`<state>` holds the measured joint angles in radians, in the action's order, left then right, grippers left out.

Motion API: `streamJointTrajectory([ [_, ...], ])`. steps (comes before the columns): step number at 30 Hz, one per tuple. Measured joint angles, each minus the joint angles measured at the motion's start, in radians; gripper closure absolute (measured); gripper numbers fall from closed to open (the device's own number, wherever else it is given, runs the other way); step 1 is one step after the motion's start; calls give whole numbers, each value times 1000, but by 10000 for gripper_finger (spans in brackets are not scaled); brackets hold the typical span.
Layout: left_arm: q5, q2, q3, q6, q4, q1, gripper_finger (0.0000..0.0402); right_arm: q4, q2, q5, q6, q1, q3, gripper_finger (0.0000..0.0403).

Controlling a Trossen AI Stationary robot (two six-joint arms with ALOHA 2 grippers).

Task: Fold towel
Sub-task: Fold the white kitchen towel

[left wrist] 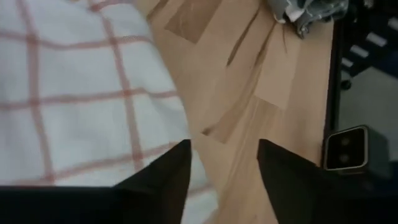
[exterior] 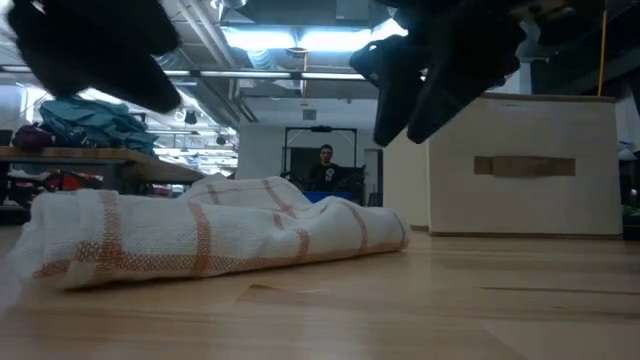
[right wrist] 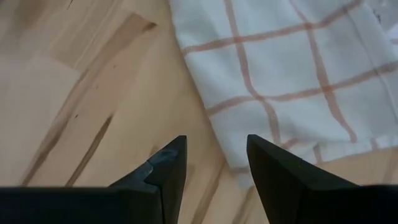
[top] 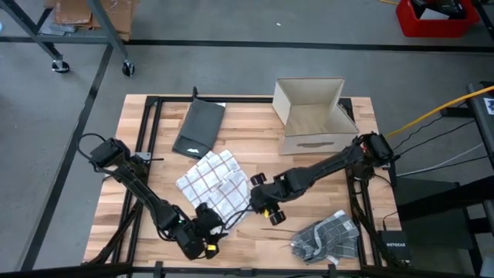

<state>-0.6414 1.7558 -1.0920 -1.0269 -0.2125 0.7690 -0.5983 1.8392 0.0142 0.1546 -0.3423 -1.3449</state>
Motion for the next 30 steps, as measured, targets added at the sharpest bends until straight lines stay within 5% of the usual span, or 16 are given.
streamJointTrajectory([
  [7,13,78,0,184,109,-23,194,21,65,58,41,-8,-1,230],
  [16,39,121,0,186,106,-25,194,30,151,159,62,-4,-1,230],
  [30,108,211,-2,121,96,-22,194,55,205,148,86,-4,-2,230],
])
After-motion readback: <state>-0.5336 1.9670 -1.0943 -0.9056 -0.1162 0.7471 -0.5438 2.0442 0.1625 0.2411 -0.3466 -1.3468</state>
